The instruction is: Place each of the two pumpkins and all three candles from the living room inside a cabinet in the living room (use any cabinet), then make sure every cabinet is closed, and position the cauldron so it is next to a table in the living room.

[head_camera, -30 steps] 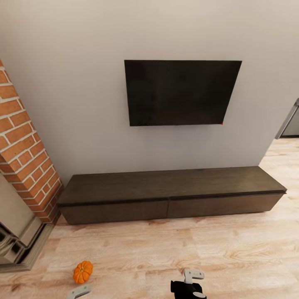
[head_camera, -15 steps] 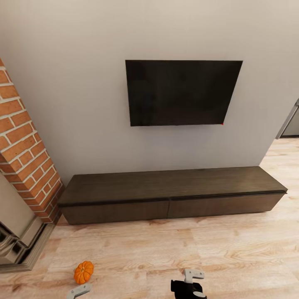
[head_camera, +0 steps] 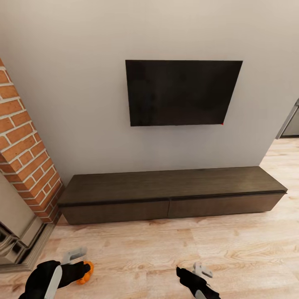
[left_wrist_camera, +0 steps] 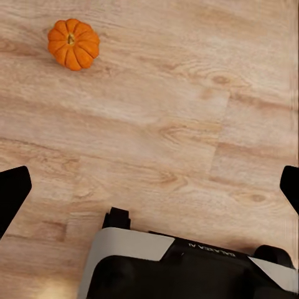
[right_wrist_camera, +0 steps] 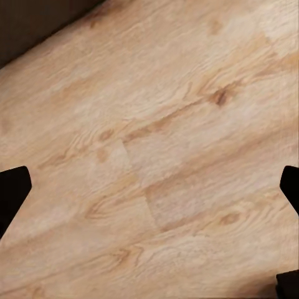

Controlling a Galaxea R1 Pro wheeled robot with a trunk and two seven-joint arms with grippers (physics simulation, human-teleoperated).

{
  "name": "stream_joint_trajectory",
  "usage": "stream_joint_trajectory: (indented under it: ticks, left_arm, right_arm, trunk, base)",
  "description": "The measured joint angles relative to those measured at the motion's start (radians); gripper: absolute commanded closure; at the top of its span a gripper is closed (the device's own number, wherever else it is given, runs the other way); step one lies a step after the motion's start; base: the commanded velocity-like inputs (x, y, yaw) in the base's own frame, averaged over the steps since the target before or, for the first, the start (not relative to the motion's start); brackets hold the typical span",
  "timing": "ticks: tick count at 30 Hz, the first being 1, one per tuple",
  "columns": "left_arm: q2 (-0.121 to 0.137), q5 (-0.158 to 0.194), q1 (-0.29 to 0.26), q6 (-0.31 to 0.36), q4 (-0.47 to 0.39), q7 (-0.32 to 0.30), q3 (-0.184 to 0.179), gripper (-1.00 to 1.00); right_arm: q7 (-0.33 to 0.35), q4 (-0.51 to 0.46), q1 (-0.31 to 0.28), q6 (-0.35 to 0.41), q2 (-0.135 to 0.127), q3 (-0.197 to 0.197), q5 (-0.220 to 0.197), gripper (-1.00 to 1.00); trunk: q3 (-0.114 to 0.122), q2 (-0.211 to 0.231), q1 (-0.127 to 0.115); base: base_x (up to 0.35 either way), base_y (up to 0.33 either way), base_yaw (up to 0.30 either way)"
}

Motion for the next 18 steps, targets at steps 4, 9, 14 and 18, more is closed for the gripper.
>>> stream_joint_trajectory:
  ticks: [4,9,14,18]
  left_arm:
    - [-0.005,0.017,0.000,0.020,-0.029,-0.002,0.001,-1.00]
    - [-0.004,0.091,0.000,0.025,-0.037,-0.003,-0.005,-1.00]
    - [-0.002,0.143,0.000,0.025,-0.040,-0.003,-0.006,-1.00]
    - [0.000,0.154,-0.001,0.025,-0.041,-0.003,-0.007,-1.00]
  right_arm:
    - [0.222,-0.002,-0.014,0.089,-0.004,-0.095,-0.051,-1.00]
    - [0.432,0.004,-0.049,0.207,-0.025,-0.153,-0.069,-1.00]
    - [0.472,0.005,-0.057,0.227,-0.031,-0.189,-0.071,-1.00]
    - [0.481,0.008,-0.076,0.233,-0.045,-0.224,-0.076,-1.00]
  trunk:
    - [-0.006,-0.014,0.008]
    - [-0.006,-0.014,0.008]
    - [-0.009,-0.021,0.011]
    - [-0.022,-0.049,0.027]
  base:
    - [0.000,0.000,0.000]
    - [0.000,0.000,0.000]
    - [0.000,0.000,0.000]
    - [0.000,0.000,0.000]
